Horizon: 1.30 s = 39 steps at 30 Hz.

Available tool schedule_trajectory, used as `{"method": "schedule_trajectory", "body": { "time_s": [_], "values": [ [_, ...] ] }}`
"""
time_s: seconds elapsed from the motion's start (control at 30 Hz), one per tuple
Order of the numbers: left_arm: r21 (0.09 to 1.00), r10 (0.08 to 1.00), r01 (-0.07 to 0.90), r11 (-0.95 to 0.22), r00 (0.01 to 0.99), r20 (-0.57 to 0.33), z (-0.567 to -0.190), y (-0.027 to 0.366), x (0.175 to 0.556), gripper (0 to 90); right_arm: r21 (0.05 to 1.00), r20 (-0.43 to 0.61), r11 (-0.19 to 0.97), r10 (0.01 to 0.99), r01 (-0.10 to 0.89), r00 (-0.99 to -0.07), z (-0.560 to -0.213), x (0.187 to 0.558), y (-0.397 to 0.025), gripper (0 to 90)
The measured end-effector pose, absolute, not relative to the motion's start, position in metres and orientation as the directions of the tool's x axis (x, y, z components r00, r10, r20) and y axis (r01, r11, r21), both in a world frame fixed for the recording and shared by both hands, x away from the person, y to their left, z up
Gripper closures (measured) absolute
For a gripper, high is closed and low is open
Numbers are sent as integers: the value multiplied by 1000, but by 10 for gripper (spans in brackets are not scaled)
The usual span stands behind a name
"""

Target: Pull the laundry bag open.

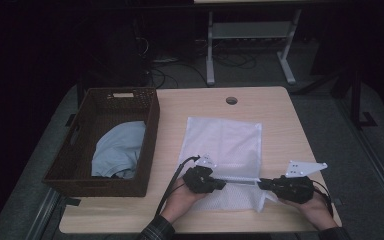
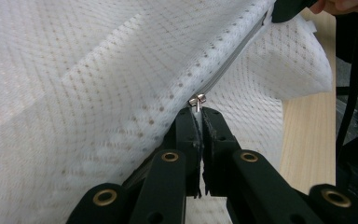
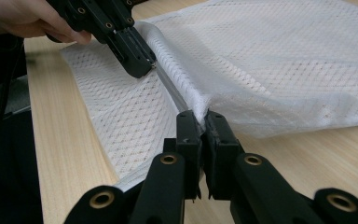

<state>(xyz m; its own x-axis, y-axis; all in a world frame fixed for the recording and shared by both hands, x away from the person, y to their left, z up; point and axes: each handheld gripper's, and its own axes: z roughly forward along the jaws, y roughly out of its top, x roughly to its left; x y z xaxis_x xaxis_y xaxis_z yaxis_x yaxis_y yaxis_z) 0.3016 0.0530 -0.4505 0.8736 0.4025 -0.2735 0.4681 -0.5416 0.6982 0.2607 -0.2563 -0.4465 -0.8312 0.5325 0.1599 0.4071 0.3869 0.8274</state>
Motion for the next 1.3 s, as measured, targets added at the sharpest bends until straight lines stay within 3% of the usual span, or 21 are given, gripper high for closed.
{"method": "schedule_trajectory", "body": {
  "time_s": [1.3],
  "values": [
    [691,431,489,-533,859,-275,-445,79,300,872,822,157,371,581,432,-799,-449,268,-269,852]
  ]
}}
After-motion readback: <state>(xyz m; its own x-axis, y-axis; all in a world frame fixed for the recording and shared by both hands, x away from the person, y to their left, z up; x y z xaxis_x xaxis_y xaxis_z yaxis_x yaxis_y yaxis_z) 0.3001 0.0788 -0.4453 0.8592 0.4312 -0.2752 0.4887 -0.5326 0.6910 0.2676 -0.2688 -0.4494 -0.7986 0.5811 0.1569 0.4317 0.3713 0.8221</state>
